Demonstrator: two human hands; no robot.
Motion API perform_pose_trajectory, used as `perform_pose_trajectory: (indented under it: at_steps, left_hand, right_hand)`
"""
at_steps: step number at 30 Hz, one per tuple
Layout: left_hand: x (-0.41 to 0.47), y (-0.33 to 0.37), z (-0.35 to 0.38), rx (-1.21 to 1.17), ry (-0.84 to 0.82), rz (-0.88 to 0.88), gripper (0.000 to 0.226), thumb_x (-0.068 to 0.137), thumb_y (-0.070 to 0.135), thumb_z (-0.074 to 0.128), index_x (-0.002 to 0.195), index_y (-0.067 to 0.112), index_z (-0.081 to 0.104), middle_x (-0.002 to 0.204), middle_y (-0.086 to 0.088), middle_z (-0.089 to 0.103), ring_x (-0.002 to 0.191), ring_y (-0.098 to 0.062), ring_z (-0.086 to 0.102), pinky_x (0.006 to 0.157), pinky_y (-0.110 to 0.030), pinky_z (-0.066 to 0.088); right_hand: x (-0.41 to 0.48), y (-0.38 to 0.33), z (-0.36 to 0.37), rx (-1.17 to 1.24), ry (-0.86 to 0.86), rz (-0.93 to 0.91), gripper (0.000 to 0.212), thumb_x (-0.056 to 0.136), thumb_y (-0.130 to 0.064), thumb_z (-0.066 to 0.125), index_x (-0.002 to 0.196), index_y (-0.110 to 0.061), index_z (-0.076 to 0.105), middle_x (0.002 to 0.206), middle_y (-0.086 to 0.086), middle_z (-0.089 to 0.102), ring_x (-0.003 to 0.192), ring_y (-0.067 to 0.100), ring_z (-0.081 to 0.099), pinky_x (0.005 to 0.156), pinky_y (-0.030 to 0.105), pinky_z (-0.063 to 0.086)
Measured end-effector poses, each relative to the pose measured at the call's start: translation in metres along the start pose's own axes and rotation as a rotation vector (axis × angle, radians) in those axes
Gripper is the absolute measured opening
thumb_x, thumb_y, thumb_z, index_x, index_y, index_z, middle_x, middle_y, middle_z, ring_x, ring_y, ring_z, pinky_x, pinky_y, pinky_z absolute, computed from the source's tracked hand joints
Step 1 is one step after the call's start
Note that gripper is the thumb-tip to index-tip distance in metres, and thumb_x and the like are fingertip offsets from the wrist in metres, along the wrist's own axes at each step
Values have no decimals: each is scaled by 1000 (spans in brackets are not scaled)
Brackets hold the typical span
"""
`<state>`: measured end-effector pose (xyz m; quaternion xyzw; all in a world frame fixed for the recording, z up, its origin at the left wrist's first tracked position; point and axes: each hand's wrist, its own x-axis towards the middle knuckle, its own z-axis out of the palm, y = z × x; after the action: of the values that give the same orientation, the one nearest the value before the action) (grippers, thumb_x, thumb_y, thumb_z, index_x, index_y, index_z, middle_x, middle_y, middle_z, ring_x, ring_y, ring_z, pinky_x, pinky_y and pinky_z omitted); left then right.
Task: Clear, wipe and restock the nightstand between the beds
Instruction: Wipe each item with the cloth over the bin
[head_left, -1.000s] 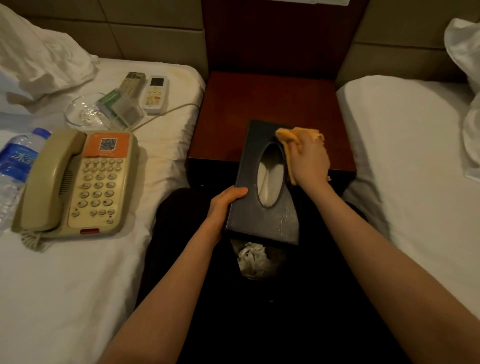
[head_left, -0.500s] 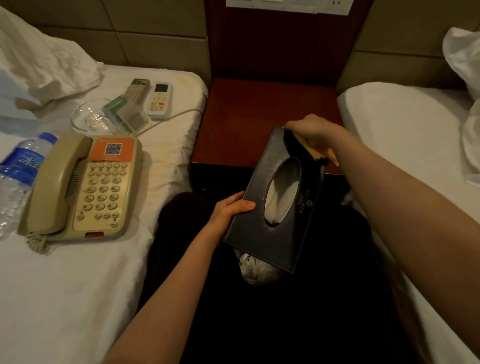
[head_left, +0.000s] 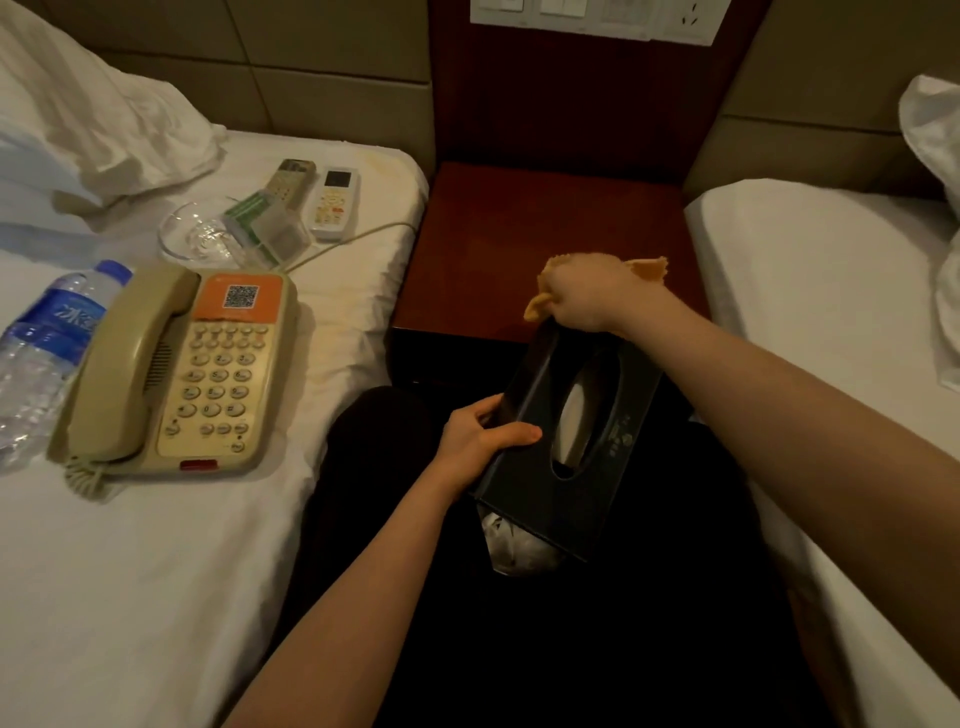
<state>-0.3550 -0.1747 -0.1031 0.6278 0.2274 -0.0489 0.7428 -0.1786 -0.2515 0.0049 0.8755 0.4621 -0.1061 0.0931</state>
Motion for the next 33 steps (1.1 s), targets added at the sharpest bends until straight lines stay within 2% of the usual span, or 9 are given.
perform_pose_trajectory:
  at_steps: [3, 6, 7, 11, 14, 20, 23, 28, 33]
  left_hand:
    - [5, -4, 4, 26, 34, -35, 45, 69, 14, 79, 111, 18, 62, 107, -3, 64, 90, -14, 64, 84, -31, 54]
    - [8, -2, 12, 39, 87, -60, 100, 41, 43, 83, 130, 6, 54, 126, -8, 59, 113, -26, 59, 100, -44, 47]
    - [10, -2, 12, 33, 93, -66, 104, 36, 45, 81, 128, 5, 55, 127, -10, 59, 116, -28, 57, 101, -45, 45]
    - [19, 5, 10, -59, 160, -87, 84, 61, 27, 83, 135, 4, 49, 133, -8, 55, 120, -26, 54, 103, -43, 44]
    - [27, 11, 10, -151, 235, -82, 97, 50, 38, 81, 135, 6, 49, 131, -10, 57, 119, -26, 55, 103, -43, 44]
    - [44, 14, 13, -271, 293, -221, 47, 65, 37, 77, 105, 13, 69, 110, -8, 69, 104, -26, 63, 98, -43, 48]
    - [50, 22, 12, -295, 242, -295, 65, 53, 52, 75, 107, 17, 67, 110, -7, 68, 104, -27, 63, 99, -45, 47]
    - [47, 15, 7, -512, 167, -312, 64, 73, 59, 61, 125, 22, 57, 128, -6, 57, 112, -26, 56, 88, -38, 47]
    - [43, 13, 2, -732, 84, -396, 66, 81, 67, 42, 129, 24, 50, 110, -7, 63, 88, -26, 60, 71, -33, 45]
  right_hand:
    - [-4, -20, 7, -127, -99, -92, 24, 91, -21, 44, 103, -12, 62, 101, 7, 61, 86, 24, 57, 75, 35, 44]
    - [-8, -47, 22, -138, -198, -219, 25, 93, -24, 42, 94, -9, 62, 76, 1, 54, 64, 17, 49, 55, 27, 34]
    - [-8, -54, 25, -137, -195, -250, 24, 93, -24, 42, 88, -9, 60, 69, -1, 48, 58, 16, 42, 51, 26, 30]
    - [0, -59, 20, -266, -66, -207, 23, 94, -22, 40, 91, -11, 60, 76, 1, 49, 69, 20, 46, 74, 36, 37]
    - [13, -60, 14, -345, 7, -127, 25, 94, -22, 40, 104, -14, 61, 100, 5, 60, 99, 26, 53, 98, 45, 33]
    - [29, -59, 15, -182, -71, -152, 27, 96, -22, 38, 110, -15, 60, 111, 10, 57, 106, 29, 48, 96, 47, 31]
    - [34, -57, 16, -162, -99, -56, 29, 95, -20, 39, 118, -16, 57, 118, 11, 53, 115, 31, 43, 96, 53, 30]
    - [41, -58, 7, -179, -193, -65, 30, 97, -24, 40, 118, -13, 59, 117, 11, 56, 111, 31, 48, 98, 54, 30]
    - [38, -60, -2, -252, -229, -62, 24, 97, -22, 40, 105, -9, 58, 90, 4, 53, 90, 26, 47, 100, 52, 29]
